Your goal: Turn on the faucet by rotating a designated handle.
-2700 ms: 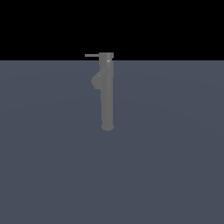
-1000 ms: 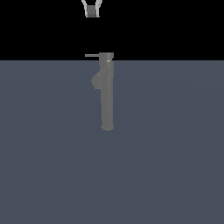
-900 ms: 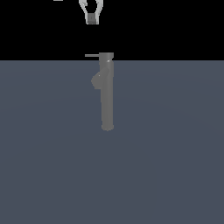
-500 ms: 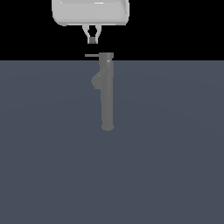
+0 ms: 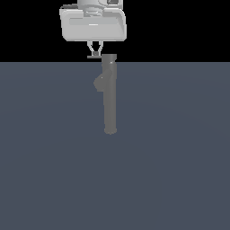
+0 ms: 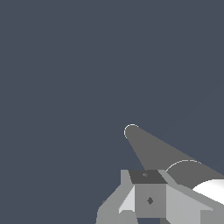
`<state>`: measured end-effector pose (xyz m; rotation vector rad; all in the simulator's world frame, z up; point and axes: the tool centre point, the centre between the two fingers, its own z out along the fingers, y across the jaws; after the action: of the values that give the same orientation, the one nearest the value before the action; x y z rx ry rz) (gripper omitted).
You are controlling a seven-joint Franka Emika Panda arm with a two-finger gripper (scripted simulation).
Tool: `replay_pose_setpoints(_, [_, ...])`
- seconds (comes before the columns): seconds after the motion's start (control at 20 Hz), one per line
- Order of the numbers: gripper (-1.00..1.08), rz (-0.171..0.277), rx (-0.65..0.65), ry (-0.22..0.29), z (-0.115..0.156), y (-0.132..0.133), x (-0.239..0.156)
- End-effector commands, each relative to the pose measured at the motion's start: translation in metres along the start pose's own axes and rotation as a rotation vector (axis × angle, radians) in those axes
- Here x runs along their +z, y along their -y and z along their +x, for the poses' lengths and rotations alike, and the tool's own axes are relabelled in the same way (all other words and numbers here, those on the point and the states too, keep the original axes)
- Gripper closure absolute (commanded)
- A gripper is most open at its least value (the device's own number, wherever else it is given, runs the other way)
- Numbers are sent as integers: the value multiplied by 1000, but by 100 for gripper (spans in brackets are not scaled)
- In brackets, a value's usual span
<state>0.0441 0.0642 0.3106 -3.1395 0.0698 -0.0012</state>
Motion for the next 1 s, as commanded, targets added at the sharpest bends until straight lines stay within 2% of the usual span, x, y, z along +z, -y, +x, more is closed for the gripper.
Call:
replay_pose_setpoints(0.0, [108,-1,2,1,9,1,6])
replay_pose_setpoints(0.6, [108,-1,3,1,20,3,11])
replay_pose_setpoints(0.95, [108,-1,3,1,-1,9,10])
